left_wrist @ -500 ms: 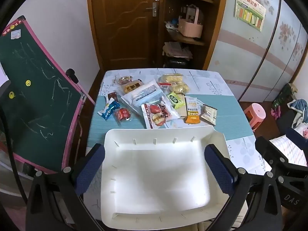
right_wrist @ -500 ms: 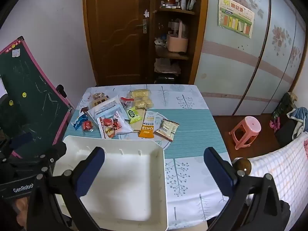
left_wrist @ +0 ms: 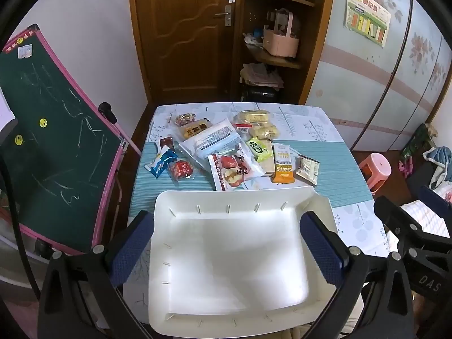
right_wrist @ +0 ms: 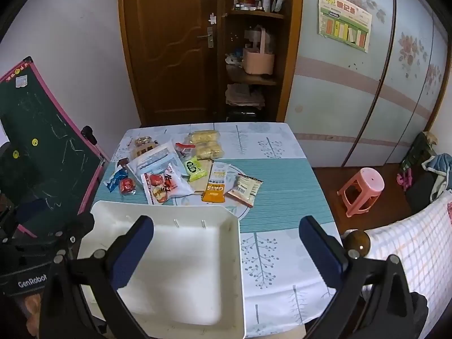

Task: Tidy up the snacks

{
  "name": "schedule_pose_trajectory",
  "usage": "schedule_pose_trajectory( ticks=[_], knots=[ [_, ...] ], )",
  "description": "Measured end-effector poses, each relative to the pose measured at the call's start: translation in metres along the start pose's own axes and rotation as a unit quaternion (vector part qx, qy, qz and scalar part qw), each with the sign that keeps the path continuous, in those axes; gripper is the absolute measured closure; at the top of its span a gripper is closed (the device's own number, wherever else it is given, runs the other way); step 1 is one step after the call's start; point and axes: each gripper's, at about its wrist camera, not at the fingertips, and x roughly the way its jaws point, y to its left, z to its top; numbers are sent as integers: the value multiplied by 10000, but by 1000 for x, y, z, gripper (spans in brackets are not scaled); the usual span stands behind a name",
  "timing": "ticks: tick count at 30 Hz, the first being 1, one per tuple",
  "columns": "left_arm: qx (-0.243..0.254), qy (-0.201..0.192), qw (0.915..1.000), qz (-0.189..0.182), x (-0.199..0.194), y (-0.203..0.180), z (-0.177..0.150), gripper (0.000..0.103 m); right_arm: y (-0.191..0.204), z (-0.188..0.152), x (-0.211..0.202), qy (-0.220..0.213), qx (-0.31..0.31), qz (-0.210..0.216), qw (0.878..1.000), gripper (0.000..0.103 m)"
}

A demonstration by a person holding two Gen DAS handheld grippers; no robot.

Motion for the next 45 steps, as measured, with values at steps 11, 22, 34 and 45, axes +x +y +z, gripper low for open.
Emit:
schedule_pose_trajectory(
  ticks=[11, 22, 34, 45],
  knots=[
    [-185, -55, 9996, -197, -3, 12, 2, 0, 2, 0, -5, -110, -85, -110, 9998, 0],
    [-93, 6, 9996, -279, 0, 11, 1, 0, -1, -2, -3, -98, 33, 187, 9998, 0],
    [-147, 58, 9992, -376, 5, 9, 0, 1, 0, -3, -2, -119, 2, 242, 9996, 0],
    [-126, 32, 9991, -414, 5, 5, 0, 5, 0, -4, -3, -113, 1, 225, 9997, 0]
  ],
)
